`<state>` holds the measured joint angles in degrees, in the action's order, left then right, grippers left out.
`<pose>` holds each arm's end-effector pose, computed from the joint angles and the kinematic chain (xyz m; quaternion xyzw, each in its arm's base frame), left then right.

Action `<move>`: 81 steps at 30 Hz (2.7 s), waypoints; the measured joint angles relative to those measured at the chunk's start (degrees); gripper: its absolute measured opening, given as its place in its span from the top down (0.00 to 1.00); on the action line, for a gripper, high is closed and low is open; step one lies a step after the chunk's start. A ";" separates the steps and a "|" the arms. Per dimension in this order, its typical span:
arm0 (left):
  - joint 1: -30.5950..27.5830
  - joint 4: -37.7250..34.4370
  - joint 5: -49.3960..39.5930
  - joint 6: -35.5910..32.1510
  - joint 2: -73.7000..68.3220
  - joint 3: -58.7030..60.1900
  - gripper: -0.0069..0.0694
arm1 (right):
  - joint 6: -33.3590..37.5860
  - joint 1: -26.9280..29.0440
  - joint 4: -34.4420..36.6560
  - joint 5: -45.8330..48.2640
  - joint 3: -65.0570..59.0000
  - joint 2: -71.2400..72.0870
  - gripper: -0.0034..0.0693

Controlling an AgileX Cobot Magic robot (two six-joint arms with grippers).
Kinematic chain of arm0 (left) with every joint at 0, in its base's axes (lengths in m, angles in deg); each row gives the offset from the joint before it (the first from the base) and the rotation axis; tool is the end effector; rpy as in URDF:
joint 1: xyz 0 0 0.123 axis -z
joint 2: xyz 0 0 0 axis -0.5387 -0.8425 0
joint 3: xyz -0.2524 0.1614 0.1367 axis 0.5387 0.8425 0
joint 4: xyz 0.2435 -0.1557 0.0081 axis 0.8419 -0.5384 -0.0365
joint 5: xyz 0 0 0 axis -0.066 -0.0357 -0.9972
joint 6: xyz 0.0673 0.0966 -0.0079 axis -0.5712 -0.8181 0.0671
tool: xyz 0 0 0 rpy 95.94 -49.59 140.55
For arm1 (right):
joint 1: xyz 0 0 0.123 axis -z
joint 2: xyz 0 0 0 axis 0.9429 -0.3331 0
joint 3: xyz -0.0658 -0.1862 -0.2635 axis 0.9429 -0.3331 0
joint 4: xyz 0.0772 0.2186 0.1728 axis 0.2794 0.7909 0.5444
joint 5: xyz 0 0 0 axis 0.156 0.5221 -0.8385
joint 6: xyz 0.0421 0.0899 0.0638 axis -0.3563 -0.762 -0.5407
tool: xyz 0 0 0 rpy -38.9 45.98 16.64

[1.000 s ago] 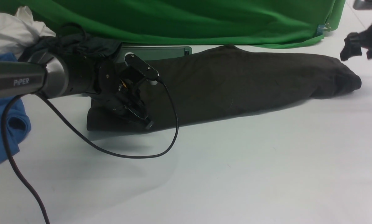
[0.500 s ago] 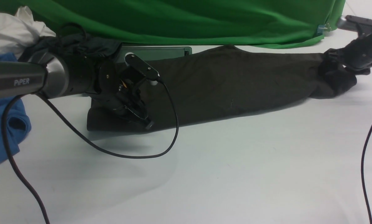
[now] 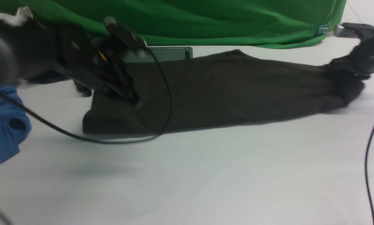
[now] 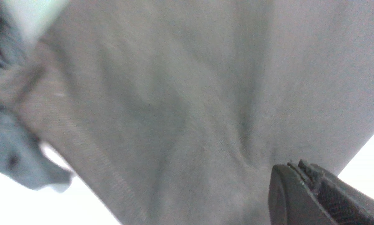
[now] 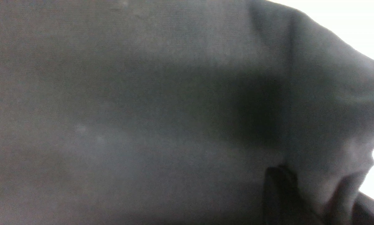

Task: Fold a long-sleeved shirt on a white desktop.
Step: 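Pull the folded dark garment lengthwise by its ends to straighten it flat on the table, then fold the right end of the dark garment over onto its left end with the right gripper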

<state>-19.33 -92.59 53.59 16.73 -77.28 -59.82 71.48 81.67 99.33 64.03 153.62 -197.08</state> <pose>0.4030 -0.1025 0.2718 0.3264 0.8909 0.0051 0.3156 0.5689 -0.0907 0.1688 -0.0276 0.9911 0.0653 0.1131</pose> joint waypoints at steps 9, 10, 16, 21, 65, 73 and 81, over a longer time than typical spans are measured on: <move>0.00 -5.91 -5.69 -0.11 23.12 2.82 0.89 | -5.42 8.11 -10.00 -2.94 -22.76 18.59 0.84; 0.00 -6.07 -5.41 -0.11 23.64 3.34 0.89 | -5.56 8.11 -10.02 -3.53 -22.76 18.94 0.84; 0.00 -7.54 1.15 -0.11 37.55 13.83 0.89 | -7.63 10.21 -10.87 -6.23 -29.40 27.42 0.84; 0.00 -8.51 6.32 -0.11 45.80 21.96 0.89 | -8.68 8.09 -10.87 -9.03 -29.59 33.39 0.84; 0.00 -8.56 15.40 -0.16 51.48 27.50 0.89 | -7.91 -33.77 15.31 -11.40 4.02 10.17 0.54; 0.00 -8.56 15.36 -0.16 51.48 27.50 0.89 | -6.58 -33.57 18.38 -5.56 4.85 13.67 0.33; 0.00 -8.64 15.34 -0.16 49.42 27.50 0.89 | -5.78 -31.28 5.09 0.40 3.88 17.69 0.79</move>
<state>-19.33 -101.23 68.93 16.57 -27.85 -32.32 65.70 50.39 104.42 64.44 157.50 -179.39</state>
